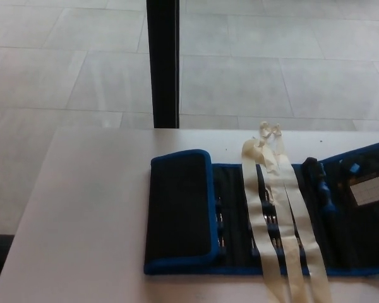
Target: The robot uses its right hand to lift an edge of the toolkit kept in middle of the desk and make one fold in it
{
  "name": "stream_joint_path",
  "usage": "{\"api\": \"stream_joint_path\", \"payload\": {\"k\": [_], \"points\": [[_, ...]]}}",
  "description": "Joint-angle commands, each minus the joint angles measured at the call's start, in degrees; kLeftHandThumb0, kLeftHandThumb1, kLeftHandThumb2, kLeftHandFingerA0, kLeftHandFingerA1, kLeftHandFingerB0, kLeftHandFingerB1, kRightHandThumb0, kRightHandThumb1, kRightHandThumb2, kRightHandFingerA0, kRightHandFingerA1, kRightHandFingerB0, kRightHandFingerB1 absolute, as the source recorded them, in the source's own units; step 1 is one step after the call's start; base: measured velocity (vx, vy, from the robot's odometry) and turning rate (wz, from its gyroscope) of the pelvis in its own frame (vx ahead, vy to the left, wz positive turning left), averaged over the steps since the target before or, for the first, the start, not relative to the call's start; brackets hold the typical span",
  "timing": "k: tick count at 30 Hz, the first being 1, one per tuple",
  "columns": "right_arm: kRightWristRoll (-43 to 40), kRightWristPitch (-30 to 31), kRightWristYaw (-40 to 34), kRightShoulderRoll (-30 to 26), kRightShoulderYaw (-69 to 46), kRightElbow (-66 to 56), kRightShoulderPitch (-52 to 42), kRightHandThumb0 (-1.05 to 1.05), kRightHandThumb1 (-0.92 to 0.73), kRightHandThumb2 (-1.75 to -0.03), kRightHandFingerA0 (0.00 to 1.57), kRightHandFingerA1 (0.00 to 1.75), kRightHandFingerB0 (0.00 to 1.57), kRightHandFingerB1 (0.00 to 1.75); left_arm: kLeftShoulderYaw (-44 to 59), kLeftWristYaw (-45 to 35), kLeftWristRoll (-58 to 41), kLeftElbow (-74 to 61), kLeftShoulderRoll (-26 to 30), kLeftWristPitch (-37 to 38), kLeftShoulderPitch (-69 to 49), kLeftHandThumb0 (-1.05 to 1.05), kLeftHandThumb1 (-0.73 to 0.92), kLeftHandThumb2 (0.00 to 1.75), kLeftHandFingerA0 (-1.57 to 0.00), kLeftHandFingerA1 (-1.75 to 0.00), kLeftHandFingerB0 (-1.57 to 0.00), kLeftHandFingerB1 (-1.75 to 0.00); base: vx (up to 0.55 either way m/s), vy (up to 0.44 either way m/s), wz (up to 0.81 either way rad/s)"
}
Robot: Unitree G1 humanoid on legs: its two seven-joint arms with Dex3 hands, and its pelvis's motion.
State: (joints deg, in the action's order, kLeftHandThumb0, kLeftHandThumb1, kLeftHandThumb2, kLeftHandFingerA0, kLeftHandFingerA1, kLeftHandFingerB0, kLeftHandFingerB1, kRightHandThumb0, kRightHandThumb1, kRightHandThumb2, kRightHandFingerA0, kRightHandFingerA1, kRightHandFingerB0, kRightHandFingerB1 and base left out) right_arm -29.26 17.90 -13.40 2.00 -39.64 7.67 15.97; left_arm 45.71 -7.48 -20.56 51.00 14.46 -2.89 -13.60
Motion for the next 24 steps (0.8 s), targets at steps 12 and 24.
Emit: {"api": "stream_joint_path", "payload": {"k": [12,24], "points": [[1.36,2.11,-5.26,-5.68,0.49,6.65,-0.57,-0.63,-0.87,-0.66,0.37,0.48,0.26,0.36,-0.77,-0.11,-3.44,-1.55,0.35,1.41,-1.04,-0.79,0.77,1.12,-0.25,-0.58,-0.19,-0.50,0.00,0.000,0.00],[0.63,-0.79,-6.02,-12.45,-2.51,14.81,4.95,-0.66,-0.84,-0.65,0.43,0.54,0.32,0.40,-1.65,0.01,-4.52,-1.89,0.47,1.45,-1.05,-0.84,0.92,0.77,-0.25,-0.51,-0.20,-0.39,0.00,0.000,0.00]]}}
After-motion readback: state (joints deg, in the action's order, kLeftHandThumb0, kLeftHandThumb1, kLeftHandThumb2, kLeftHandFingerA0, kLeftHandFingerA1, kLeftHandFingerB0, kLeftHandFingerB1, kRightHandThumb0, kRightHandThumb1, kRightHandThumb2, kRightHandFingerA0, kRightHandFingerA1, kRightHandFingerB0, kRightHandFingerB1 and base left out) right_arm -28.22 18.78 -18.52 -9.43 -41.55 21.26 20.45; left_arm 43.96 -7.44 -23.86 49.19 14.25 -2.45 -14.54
